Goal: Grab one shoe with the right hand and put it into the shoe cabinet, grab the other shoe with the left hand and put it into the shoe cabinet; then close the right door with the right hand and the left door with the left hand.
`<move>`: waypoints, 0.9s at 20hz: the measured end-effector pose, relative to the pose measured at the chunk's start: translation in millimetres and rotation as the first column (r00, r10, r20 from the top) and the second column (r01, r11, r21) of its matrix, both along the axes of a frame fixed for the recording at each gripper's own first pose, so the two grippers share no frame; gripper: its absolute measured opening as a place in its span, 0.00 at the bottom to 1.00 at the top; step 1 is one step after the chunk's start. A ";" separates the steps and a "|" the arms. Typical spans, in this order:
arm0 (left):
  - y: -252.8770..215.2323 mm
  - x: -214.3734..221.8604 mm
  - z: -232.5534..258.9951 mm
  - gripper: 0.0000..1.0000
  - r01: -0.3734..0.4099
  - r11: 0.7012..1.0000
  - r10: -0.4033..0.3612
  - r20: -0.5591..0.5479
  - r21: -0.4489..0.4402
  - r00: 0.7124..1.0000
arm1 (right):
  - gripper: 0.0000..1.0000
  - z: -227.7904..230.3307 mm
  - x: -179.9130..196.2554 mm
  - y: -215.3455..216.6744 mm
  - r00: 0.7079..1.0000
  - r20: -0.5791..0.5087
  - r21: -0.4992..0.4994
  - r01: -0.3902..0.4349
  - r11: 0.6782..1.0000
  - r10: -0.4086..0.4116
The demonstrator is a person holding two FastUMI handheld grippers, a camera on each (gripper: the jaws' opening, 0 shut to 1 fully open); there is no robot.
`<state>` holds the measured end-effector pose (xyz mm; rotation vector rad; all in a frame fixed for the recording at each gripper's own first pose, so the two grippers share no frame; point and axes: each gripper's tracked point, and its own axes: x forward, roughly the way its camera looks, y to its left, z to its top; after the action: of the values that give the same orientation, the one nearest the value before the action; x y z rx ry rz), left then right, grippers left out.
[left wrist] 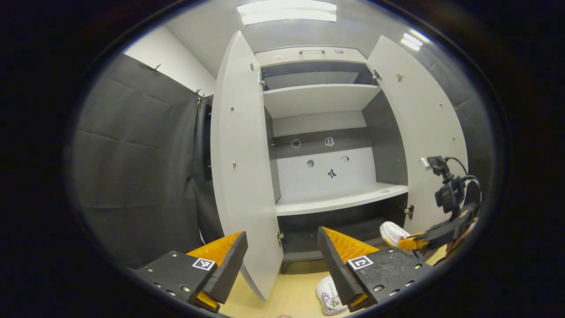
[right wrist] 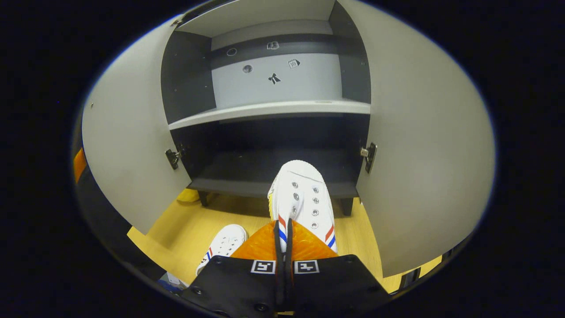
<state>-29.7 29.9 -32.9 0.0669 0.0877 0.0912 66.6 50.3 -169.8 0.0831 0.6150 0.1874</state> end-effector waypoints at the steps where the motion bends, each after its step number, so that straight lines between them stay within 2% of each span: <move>1: 0.6 0.1 0.0 0.91 0.001 1.000 -0.001 0.004 -0.001 1.000 | 0.01 10.0 2.4 0.1 1.000 0.027 0.000 0.002 1.000 -0.002; 11: -0.8 11.1 -4.7 0.92 0.002 1.000 -0.002 0.008 0.005 1.000 | 0.01 101.8 46.7 3.3 0.976 0.216 0.043 -0.017 0.999 0.007; 18: -0.9 11.1 -7.9 0.91 -0.018 1.000 0.018 -0.004 0.009 1.000 | 0.00 149.7 101.8 -1.9 0.950 0.314 0.072 -0.016 0.997 -0.007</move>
<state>-18.6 29.0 -40.9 0.0749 0.0924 0.1093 168.4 48.4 -20.1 0.1200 0.2904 0.2228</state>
